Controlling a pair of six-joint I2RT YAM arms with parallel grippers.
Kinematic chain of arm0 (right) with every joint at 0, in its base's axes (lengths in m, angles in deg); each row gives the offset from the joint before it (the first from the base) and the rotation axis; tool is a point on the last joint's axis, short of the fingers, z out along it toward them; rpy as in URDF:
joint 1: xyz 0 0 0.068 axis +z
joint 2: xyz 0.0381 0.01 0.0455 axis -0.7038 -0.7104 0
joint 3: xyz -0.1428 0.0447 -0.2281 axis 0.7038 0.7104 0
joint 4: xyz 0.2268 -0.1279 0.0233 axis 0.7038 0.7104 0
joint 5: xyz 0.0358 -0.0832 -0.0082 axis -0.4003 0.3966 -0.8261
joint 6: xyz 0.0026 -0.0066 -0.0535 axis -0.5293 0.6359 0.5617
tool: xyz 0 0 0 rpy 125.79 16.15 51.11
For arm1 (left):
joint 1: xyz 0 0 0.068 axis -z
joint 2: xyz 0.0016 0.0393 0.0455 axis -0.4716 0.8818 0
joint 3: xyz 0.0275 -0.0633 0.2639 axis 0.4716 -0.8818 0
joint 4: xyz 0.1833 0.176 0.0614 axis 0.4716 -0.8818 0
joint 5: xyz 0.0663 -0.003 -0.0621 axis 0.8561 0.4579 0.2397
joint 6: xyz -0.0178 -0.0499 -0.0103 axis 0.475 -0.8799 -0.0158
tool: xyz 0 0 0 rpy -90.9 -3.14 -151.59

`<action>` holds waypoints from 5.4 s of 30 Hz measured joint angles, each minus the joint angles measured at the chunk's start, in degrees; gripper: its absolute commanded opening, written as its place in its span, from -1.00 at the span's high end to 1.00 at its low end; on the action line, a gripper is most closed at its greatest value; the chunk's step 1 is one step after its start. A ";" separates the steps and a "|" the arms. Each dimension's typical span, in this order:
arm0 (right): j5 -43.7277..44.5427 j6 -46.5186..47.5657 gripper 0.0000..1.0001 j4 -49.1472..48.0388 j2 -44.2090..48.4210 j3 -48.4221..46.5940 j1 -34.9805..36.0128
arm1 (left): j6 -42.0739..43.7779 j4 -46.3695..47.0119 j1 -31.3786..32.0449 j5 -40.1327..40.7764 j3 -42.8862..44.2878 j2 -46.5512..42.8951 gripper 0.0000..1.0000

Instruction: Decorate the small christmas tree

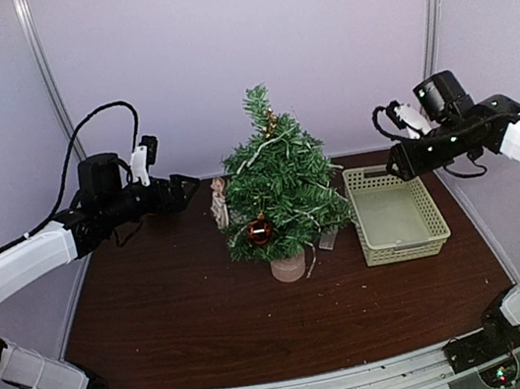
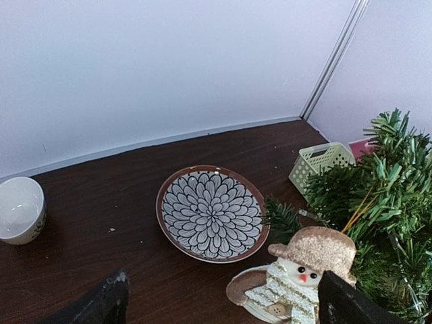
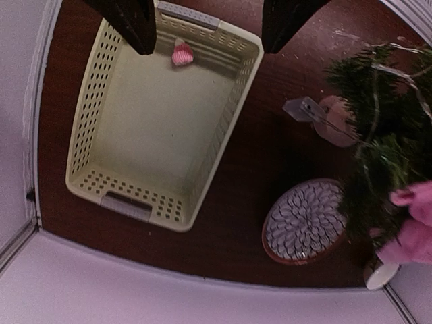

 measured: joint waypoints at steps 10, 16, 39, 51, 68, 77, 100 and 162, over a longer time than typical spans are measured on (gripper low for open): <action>-1.33 -3.52 0.04 5.22 -9.84 9.57 -8.55 | -1.33 0.02 0.00 0.09 -1.57 -0.07 -0.95; -1.77 -4.11 0.12 2.93 -17.94 10.03 -9.53 | -2.03 0.11 0.00 0.04 -1.90 -0.11 -0.95; -6.49 -3.80 0.92 -4.24 -32.92 12.24 -9.88 | -2.43 0.96 0.02 0.83 -2.99 -2.27 -0.95; -7.50 -3.67 1.00 -4.48 -24.94 11.93 -10.01 | -0.68 1.07 0.33 1.36 -3.06 -5.55 -0.95; -18.75 -7.41 1.00 -3.39 -4.33 9.79 -10.36 | 24.61 5.60 17.18 6.88 -11.82 -18.43 -0.95; -31.15 -13.84 1.00 -0.02 8.20 11.32 -4.28 | 51.10 -2.47 39.87 13.49 -4.66 -18.56 -0.37; -32.65 -30.95 1.00 -3.76 13.20 20.98 24.44 | 71.36 -10.56 55.89 21.20 18.03 16.70 0.45; -28.41 -9.49 0.16 -24.44 19.50 17.25 30.40 | 14.82 28.46 44.46 2.01 1.84 6.05 1.00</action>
